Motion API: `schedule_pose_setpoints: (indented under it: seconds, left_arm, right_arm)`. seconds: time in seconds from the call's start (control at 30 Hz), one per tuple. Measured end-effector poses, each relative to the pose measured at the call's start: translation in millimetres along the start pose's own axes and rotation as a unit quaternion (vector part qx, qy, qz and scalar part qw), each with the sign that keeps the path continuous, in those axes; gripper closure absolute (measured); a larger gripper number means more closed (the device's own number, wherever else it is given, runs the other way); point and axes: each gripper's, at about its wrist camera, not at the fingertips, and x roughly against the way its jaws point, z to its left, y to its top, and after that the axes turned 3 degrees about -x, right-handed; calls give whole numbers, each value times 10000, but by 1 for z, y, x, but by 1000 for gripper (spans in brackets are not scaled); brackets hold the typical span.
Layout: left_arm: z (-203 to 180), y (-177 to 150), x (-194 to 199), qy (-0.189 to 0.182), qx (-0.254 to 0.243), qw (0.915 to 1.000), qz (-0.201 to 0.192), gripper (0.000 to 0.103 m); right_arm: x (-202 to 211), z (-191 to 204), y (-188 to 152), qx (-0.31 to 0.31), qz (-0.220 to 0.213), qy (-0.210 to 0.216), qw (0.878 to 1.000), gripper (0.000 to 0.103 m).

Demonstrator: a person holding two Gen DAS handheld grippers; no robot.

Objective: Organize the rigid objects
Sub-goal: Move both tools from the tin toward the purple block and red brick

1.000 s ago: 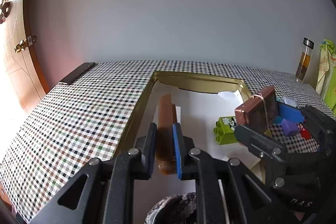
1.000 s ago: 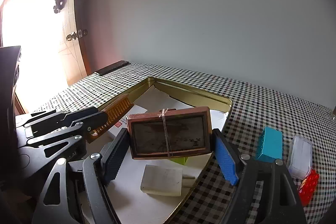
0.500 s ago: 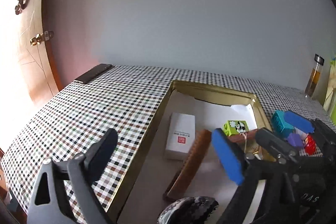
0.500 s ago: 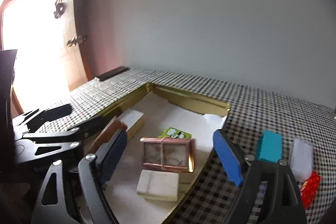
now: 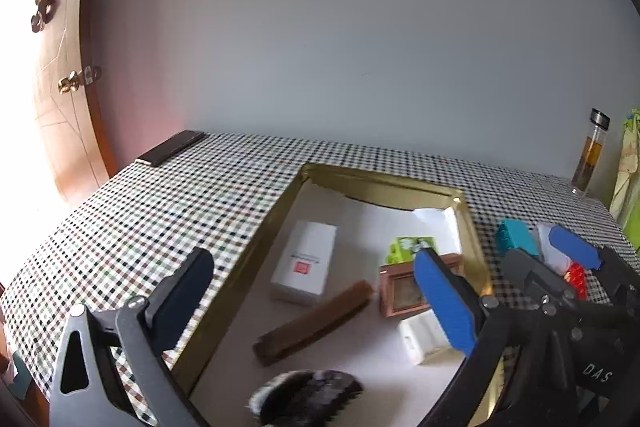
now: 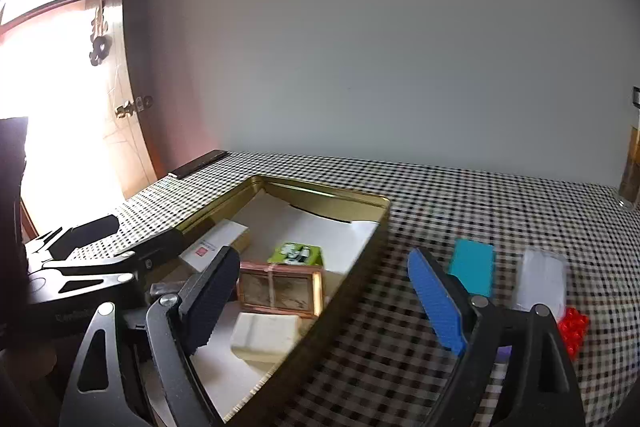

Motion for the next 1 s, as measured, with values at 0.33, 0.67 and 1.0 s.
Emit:
schedule_pose_setpoints:
  seconds: [0.33,0.67,1.0]
  left_arm:
    - [-82,1,7,-694,-372,9968,-102,1]
    - [-160,1,-4,-1057,-889,9904,-92,1]
    - [-170,-5,-28,-944,-1018,9902,175,1]
  right_arm:
    - [41,-77,-21,-590,41,-1155,9915,15]
    - [49,-154,-35,-1517,767,-2066,9636,15]
    - [23,-157,-38,-1420,1434,-1913,9606,15]
